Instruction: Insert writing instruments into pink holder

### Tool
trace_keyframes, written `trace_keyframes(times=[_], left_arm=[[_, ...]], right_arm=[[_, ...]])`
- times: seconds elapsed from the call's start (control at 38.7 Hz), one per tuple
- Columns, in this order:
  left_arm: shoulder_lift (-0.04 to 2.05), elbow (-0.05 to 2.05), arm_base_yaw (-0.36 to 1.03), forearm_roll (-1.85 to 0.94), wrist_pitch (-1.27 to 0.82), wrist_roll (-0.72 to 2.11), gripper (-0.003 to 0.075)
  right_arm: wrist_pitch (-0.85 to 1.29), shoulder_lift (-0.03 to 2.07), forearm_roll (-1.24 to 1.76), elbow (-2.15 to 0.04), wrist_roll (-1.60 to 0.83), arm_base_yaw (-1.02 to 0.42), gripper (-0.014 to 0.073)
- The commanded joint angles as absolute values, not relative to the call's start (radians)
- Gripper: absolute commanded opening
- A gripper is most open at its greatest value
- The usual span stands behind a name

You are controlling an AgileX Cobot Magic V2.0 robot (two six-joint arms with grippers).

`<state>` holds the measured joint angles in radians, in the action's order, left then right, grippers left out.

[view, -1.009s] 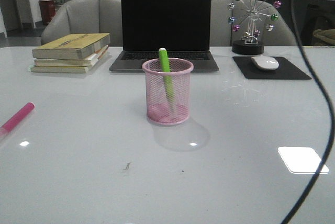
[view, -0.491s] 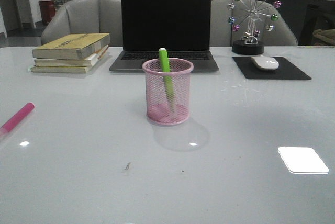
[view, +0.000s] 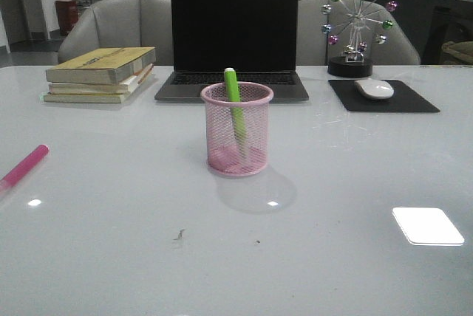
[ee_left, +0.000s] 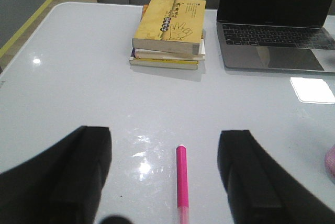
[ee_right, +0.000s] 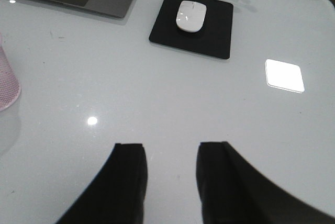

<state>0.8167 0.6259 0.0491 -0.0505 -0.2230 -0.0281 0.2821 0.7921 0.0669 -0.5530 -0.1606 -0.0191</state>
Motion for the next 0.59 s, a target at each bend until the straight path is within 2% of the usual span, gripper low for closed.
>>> trace_keyframes(times=[0.0,0.57], left_arm=[[0.813,0.660,0.056,-0.059,-0.144,-0.029,0.0500],[0.813,0.660,0.056,-0.059,-0.144,-0.029,0.0500]], right_arm=[[0.235,0.764,0.059,-0.570,-0.169,-0.014,0.0368],[0.258,0.764,0.059,-0.570,-0.169,-0.014,0.0368]])
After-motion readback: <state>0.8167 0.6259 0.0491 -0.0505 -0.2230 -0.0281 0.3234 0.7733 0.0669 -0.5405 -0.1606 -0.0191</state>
